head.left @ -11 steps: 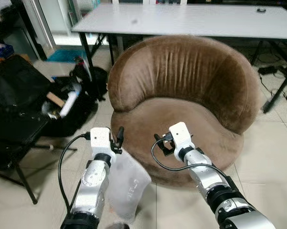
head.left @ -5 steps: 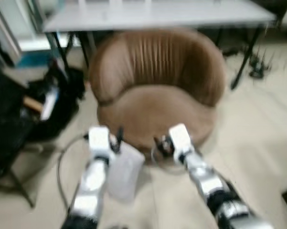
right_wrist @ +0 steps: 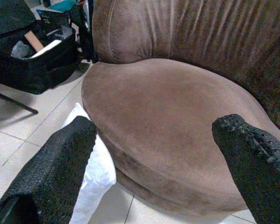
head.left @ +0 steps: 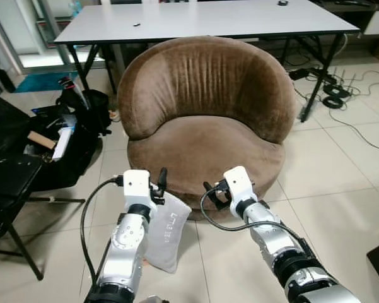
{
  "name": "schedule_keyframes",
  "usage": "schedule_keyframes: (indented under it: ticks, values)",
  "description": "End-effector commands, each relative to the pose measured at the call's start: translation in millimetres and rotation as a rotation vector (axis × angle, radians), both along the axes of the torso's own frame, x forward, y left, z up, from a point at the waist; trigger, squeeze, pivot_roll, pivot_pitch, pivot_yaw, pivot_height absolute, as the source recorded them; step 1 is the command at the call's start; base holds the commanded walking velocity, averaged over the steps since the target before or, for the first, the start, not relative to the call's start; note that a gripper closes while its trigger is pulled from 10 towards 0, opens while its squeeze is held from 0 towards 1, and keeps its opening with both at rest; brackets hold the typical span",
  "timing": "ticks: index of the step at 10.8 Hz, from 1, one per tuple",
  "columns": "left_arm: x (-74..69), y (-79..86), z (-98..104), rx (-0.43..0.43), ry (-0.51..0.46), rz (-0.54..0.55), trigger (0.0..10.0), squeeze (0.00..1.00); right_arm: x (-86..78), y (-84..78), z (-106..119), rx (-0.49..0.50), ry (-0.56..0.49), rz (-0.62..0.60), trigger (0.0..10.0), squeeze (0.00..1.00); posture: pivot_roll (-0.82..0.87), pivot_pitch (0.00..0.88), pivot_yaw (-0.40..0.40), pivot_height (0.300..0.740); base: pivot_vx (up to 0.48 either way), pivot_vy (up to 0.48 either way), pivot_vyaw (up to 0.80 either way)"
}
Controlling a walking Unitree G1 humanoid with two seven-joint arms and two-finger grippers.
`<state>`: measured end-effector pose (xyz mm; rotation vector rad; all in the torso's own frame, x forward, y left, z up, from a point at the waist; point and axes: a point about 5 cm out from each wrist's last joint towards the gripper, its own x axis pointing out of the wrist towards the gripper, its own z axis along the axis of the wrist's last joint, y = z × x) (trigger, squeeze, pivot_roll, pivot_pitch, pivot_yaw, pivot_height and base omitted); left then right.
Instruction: Move the pillow to the sofa from floor
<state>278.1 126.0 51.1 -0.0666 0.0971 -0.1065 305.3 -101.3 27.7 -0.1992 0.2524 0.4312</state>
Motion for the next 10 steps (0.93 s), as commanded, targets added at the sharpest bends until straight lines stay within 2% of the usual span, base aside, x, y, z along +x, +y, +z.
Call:
schedule_keyframes:
  ticks: [1,3,7,8,10]
  values:
    - [2.6,-1.8,3.4,0.008,-0.007,-0.001,10.0,0.0,1.7,-0.6,2.5,0.001,-0.006,-0.002,10.0,0.0,-0.08,0.0,0.036,0.727,0.0,0.0,0.0]
    - [2.8,-3.6,2.4,-0.014,0.007,-0.003,10.0,0.0,1.4,-0.8,2.3,0.0,-0.005,0.0,10.0,0.0,-0.08,0.0,0.035,0.727,-0.274,0.398,0.0]
    - [2.5,-5.8,4.8,-0.052,-0.008,-0.012,10.0,0.0,0.2,-1.5,1.2,0.0,-0.001,0.0,10.0,0.0,-0.08,0.0,0.036,0.727,0.0,0.455,0.0]
    - [1.6,-6.1,5.5,-0.022,-0.017,-0.017,10.0,0.0,-0.5,-1.6,0.5,0.001,0.001,0.001,10.0,0.0,-0.08,0.0,0.038,0.727,0.0,0.0,0.0]
    - [1.5,-4.6,7.8,-0.028,-0.039,-0.014,10.0,0.0,-1.4,-2.3,-0.3,0.0,0.004,0.0,10.0,0.0,-0.08,0.0,0.038,0.727,0.0,0.0,0.0]
